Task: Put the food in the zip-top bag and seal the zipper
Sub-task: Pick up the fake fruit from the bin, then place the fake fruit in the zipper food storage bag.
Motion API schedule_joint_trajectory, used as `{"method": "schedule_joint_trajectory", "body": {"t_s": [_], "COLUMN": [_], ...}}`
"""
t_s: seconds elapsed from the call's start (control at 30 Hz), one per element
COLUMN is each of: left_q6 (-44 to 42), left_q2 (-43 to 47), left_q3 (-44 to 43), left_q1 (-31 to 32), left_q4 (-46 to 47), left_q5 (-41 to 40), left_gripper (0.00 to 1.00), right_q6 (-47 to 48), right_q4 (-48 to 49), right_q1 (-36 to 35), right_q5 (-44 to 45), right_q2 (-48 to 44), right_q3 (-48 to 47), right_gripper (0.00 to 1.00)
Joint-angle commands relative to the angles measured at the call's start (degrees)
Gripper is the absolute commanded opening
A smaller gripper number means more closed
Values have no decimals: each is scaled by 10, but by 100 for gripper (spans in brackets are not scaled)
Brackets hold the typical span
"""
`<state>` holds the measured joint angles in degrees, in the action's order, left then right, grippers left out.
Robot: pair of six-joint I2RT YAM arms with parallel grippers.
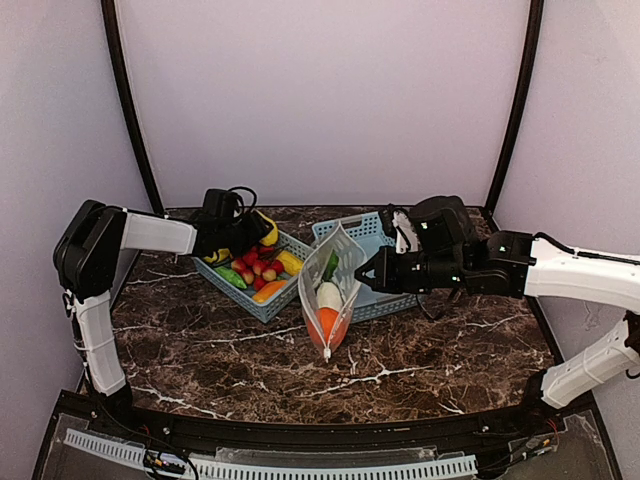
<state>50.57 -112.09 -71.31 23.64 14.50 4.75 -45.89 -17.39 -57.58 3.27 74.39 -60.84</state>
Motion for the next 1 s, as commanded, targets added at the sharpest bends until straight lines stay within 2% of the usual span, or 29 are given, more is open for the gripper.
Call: {"method": "schedule_joint_trajectory", "body": {"t_s": [0.0,0.23,0.53,0.73,0.97], "left_q6": [-2,-36,-101,-177,-221], "left_q2": [29,117,255,392,481], "left_q3": [16,57,180,230,229], "left_q1": [-3,-3,3,42,139], "left_q4": [5,2,9,-22,-87], "left_q5": [10,22,86,154,215], "left_gripper": [59,58,57,57,57], "right_q6": [4,5,14,18,21], "right_q4": [10,10,10,9,9], "right_q1": [7,6,8,8,10], "right_q5": [7,7,3,1,-6], "right_q2": [-8,-6,-2,2,14], "right_q3": [-8,-10,-18,-23,-31], "right_gripper": [0,0,0,0,0]}}
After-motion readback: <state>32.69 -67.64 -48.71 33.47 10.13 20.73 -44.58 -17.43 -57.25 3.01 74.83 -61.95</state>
